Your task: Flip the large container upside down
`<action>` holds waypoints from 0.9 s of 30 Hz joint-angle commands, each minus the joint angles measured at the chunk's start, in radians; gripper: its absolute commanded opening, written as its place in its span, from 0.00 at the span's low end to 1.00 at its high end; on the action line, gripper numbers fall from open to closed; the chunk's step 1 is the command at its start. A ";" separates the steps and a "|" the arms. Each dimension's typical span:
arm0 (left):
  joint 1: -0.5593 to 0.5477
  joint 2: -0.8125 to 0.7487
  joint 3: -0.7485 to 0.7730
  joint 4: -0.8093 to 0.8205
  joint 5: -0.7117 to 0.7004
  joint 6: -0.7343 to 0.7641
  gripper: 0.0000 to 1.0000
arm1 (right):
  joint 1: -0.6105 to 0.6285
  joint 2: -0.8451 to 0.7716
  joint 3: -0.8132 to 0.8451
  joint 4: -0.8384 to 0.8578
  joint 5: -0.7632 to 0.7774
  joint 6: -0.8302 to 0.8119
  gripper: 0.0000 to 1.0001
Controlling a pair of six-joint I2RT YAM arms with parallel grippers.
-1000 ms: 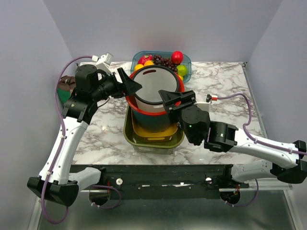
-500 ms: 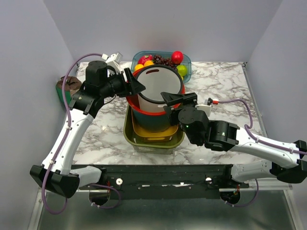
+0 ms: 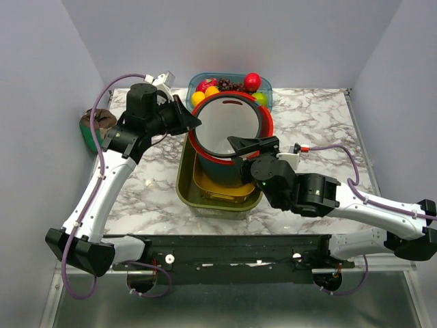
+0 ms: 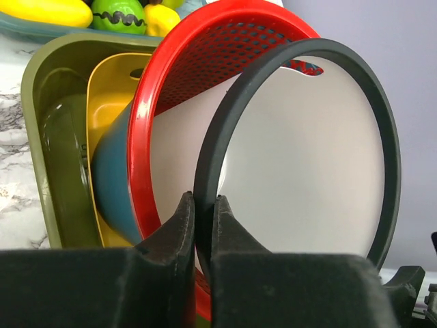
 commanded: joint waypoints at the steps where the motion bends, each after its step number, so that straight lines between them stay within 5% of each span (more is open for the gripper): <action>1: -0.027 -0.004 0.033 -0.008 0.037 0.003 0.03 | -0.010 0.003 0.001 -0.034 0.048 0.032 0.77; 13: -0.029 -0.002 0.168 -0.005 -0.066 -0.160 0.00 | -0.009 0.012 0.046 0.027 -0.004 -0.041 0.77; 27: -0.059 -0.007 0.214 -0.116 -0.065 -0.034 0.00 | -0.013 0.029 -0.014 0.289 -0.053 -0.306 0.75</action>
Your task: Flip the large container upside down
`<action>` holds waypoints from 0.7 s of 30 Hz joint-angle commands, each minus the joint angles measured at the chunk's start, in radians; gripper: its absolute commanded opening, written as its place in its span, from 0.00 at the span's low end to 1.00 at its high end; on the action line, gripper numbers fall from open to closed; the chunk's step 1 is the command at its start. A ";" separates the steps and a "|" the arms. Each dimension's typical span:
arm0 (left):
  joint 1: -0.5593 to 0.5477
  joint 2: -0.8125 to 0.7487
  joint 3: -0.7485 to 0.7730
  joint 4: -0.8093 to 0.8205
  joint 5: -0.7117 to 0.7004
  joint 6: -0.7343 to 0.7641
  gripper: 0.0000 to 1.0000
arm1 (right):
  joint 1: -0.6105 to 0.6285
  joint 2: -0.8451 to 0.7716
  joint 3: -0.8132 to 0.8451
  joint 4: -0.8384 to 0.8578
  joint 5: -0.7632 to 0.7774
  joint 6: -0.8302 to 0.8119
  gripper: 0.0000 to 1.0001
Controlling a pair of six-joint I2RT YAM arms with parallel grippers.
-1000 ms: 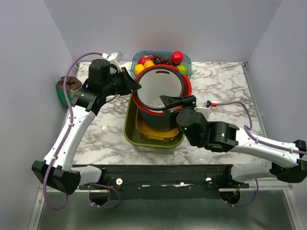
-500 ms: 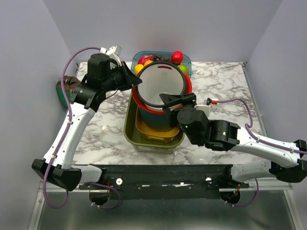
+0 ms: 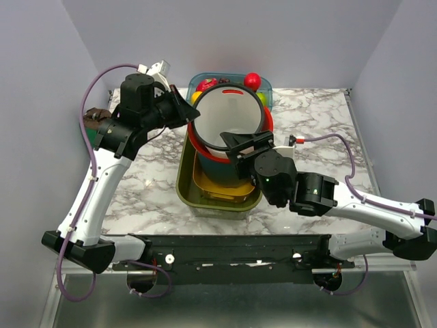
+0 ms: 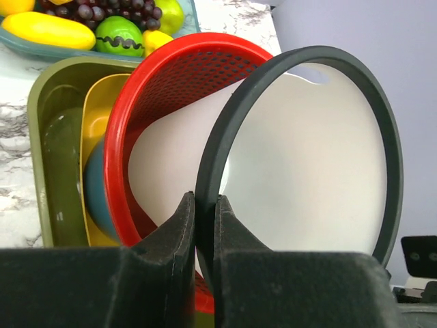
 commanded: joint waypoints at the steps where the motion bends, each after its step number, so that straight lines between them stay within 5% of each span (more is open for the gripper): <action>1: -0.013 -0.035 0.009 0.025 0.049 0.036 0.00 | -0.012 0.019 -0.033 0.151 -0.029 -0.119 0.72; 6: -0.015 -0.064 -0.025 0.039 0.135 0.086 0.00 | -0.039 0.010 -0.091 0.259 -0.044 -0.193 0.64; 12: -0.018 -0.058 -0.039 -0.007 0.203 0.096 0.00 | -0.052 0.015 -0.223 0.671 -0.027 -0.483 0.59; 17: -0.030 -0.101 -0.103 0.048 0.217 0.037 0.00 | -0.052 0.033 -0.249 0.794 0.037 -0.566 0.55; 21: -0.038 -0.119 -0.136 0.055 0.200 0.010 0.00 | -0.052 0.077 -0.332 1.124 0.019 -0.753 0.50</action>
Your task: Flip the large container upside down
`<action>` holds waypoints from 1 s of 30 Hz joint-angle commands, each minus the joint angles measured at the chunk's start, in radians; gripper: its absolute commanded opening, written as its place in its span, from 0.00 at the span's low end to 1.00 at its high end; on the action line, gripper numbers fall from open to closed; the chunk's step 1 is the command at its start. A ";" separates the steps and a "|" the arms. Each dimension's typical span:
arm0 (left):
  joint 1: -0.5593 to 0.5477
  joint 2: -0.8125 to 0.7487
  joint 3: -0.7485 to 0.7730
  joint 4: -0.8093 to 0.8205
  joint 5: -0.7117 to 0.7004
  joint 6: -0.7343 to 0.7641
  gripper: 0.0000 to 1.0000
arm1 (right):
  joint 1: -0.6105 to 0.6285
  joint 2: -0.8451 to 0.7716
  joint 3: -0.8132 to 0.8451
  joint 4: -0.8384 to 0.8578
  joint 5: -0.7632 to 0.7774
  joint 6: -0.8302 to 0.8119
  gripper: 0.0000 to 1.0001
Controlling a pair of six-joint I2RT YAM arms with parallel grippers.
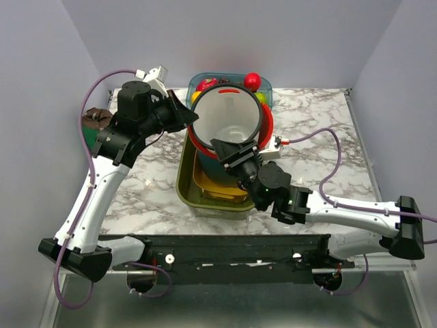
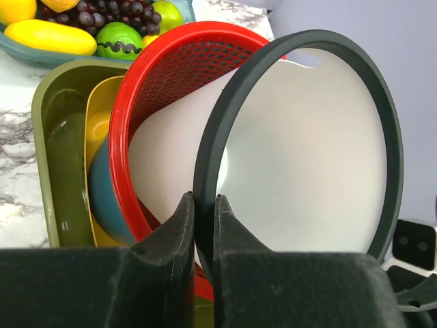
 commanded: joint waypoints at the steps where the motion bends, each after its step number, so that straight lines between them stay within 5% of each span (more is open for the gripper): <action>1: -0.044 -0.064 -0.033 -0.017 0.175 -0.025 0.00 | -0.027 0.058 -0.041 0.461 0.061 -0.199 0.50; 7: -0.049 -0.070 -0.047 -0.022 0.167 -0.036 0.00 | -0.027 0.123 -0.050 0.569 0.052 -0.214 0.47; 17: -0.050 -0.111 -0.114 0.037 0.150 -0.050 0.00 | -0.027 0.077 -0.073 0.573 0.107 -0.331 0.01; 24: -0.050 -0.142 -0.091 0.052 0.103 -0.022 0.56 | -0.027 0.059 -0.037 0.578 0.053 -0.492 0.01; 30: -0.049 -0.229 -0.038 0.023 -0.059 0.032 0.80 | -0.024 0.049 0.002 0.541 0.037 -0.575 0.01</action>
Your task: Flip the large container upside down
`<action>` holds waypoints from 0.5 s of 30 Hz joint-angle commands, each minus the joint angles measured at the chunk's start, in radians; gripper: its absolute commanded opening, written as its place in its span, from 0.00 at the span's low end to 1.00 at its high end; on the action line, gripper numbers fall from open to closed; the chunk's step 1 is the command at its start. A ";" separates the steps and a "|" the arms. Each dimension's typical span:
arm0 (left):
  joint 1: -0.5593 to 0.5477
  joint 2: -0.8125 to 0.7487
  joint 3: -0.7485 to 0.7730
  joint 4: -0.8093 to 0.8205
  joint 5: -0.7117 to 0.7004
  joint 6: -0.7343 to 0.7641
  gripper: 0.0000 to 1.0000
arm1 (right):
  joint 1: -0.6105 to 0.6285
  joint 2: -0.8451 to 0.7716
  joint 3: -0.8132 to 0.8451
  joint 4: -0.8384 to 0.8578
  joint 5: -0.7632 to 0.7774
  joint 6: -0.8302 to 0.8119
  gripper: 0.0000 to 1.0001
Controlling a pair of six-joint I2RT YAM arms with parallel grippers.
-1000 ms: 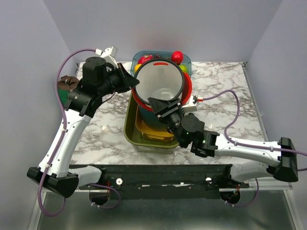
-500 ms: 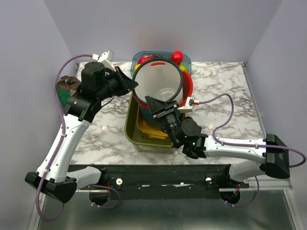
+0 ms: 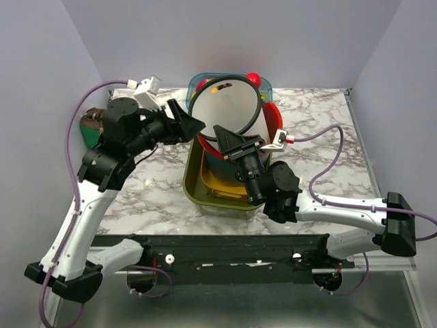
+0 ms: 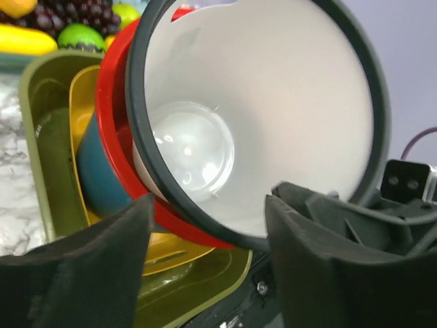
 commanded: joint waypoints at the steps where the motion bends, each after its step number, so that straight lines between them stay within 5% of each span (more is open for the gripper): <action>1: -0.004 -0.104 0.066 -0.022 -0.117 0.058 0.81 | -0.012 -0.033 0.051 -0.003 0.018 -0.172 0.01; 6: -0.005 -0.172 0.080 -0.023 -0.235 0.082 0.99 | -0.012 -0.027 0.086 0.004 -0.046 -0.296 0.01; 15: -0.004 -0.225 0.062 -0.048 -0.392 0.116 0.99 | -0.012 -0.038 0.189 -0.059 -0.202 -0.506 0.01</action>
